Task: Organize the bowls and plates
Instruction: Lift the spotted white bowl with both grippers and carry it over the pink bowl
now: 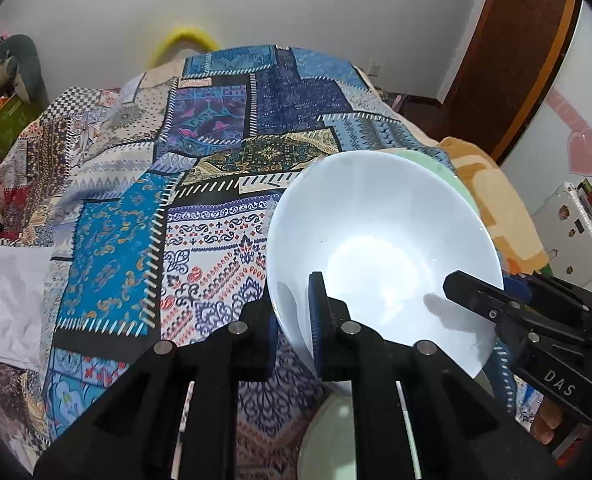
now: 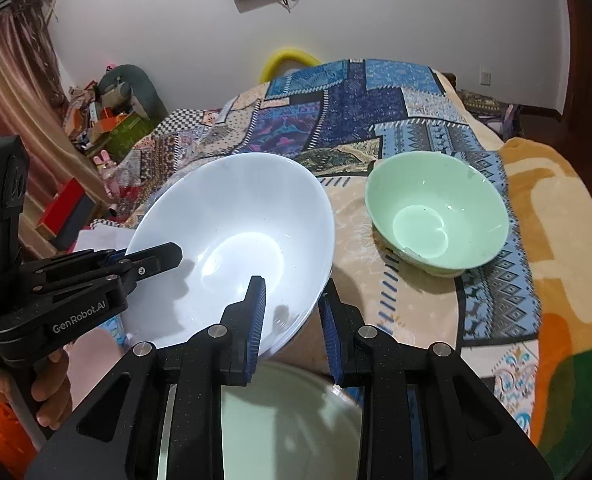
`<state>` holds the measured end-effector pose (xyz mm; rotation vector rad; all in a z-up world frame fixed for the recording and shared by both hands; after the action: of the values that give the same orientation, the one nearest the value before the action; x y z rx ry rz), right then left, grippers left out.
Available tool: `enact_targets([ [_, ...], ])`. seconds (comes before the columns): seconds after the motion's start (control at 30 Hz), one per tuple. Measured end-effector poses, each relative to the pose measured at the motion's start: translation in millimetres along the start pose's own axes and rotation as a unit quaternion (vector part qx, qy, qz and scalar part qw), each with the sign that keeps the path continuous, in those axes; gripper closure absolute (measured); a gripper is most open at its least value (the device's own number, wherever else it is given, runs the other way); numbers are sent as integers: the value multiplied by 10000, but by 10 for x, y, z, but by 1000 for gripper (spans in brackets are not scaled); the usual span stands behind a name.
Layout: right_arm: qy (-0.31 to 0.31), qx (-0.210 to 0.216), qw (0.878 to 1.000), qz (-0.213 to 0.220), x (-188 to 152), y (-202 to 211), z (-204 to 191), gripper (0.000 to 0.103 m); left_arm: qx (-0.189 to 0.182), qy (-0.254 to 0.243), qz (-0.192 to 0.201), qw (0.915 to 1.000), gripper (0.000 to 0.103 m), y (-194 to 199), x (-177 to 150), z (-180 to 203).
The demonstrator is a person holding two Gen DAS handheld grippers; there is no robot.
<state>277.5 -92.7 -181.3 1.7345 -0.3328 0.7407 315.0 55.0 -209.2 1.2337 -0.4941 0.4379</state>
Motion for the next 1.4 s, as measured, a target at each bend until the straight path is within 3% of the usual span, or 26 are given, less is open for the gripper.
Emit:
enact_targets([
  [0.67, 304, 236, 9988, 307, -286, 544, -410, 78, 134, 246, 430, 9987, 90, 928, -550, 79],
  [1.4, 795, 719, 9942, 26, -735, 414, -1292, 78, 514, 923, 538, 9929, 90, 1480, -1349, -651],
])
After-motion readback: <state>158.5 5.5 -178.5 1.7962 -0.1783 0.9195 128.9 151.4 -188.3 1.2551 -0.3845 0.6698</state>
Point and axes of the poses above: each gripper's, at about its wrist camera, not at the fingertips, and y roughly against the way its jaws point, z to its right, x to its top, the point moved 5 cm from there along -y, roughly the way its jaws point, and after that the axes turned 9 degrees about -x, right-handed, at the moved point
